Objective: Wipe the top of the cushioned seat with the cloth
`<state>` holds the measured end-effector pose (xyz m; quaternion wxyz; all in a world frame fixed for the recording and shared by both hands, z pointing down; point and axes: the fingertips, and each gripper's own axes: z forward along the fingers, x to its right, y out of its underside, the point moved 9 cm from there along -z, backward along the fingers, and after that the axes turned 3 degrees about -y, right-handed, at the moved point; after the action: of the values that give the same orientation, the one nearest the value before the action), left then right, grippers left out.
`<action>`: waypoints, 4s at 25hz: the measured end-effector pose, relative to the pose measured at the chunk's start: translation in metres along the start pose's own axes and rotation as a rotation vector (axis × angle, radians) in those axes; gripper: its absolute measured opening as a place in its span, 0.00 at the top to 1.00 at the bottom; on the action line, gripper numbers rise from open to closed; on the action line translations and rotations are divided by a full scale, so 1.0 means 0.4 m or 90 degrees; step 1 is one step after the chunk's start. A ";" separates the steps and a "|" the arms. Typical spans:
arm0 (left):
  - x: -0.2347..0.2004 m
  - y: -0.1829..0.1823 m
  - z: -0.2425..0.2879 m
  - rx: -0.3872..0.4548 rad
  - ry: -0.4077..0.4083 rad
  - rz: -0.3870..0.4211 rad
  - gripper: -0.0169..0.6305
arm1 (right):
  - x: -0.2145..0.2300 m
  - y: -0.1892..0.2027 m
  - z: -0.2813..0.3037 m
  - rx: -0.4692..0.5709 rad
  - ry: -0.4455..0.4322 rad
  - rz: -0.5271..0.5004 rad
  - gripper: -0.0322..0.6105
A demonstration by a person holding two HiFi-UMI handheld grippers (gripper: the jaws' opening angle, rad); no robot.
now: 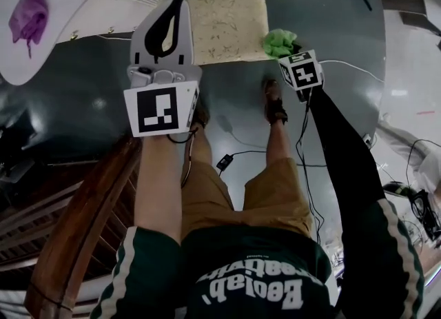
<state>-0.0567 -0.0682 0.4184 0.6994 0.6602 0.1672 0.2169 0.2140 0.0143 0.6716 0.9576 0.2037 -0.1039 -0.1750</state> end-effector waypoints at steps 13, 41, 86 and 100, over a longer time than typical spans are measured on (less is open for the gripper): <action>-0.327 0.051 -0.212 -0.028 -0.108 -0.009 0.95 | -0.676 -0.283 0.163 0.096 -0.246 -0.126 0.80; -0.065 0.038 0.031 -0.021 0.005 -0.038 0.95 | -0.185 -0.078 0.137 -0.067 -0.114 -0.111 0.81; -0.117 -0.617 0.004 0.051 -0.075 0.069 0.95 | -0.135 -0.760 -0.826 0.468 0.121 -0.101 0.81; -0.114 -0.802 -0.160 0.110 -0.090 0.092 0.95 | -0.251 -0.761 -1.158 0.680 0.121 -0.127 0.81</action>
<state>-0.1023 -0.0487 0.0917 0.6323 0.7422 0.0873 0.2043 0.1581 -0.0444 0.1143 0.7052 0.6849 -0.0714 -0.1686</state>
